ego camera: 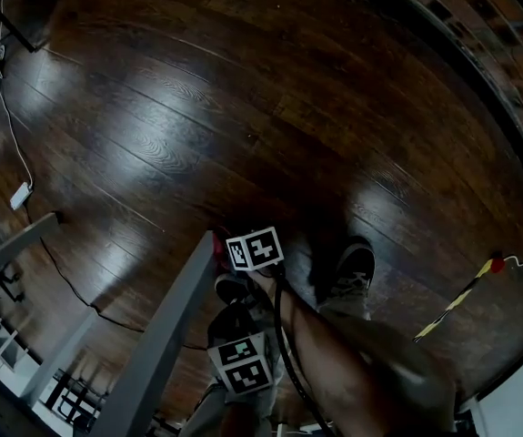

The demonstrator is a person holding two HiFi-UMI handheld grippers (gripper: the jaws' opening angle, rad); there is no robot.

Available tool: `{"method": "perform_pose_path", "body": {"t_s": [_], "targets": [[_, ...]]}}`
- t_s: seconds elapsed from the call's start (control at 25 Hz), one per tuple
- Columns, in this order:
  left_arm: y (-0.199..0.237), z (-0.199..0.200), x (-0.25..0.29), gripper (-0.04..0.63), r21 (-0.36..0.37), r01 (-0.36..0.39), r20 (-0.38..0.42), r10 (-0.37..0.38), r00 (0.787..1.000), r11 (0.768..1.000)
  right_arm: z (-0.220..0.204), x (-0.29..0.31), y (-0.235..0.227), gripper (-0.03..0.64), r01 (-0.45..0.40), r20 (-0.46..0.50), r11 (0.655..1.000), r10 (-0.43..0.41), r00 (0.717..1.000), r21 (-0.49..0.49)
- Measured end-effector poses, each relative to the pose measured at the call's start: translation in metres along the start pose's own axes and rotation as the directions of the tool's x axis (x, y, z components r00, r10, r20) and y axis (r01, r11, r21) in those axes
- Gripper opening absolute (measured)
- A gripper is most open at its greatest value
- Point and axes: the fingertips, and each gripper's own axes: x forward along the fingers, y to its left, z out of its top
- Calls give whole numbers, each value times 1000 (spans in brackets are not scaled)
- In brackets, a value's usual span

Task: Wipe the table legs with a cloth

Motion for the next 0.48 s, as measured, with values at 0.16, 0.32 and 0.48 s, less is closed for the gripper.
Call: {"method": "perform_pose_path", "body": {"t_s": [0.16, 0.32, 0.48], "targets": [[2, 3, 12, 2, 30, 7, -22, -6, 1000, 1000, 18, 10, -2, 48, 22, 9, 998, -22, 1000, -56], [3, 7, 23, 2, 50, 16, -46, -14, 999, 999, 33, 27, 8, 48, 2, -3, 993, -2, 1000, -117], [4, 6, 32, 2, 26, 43, -67, -41, 997, 999, 31, 49, 16, 46, 19, -74, 978, -36, 997, -210]]}}
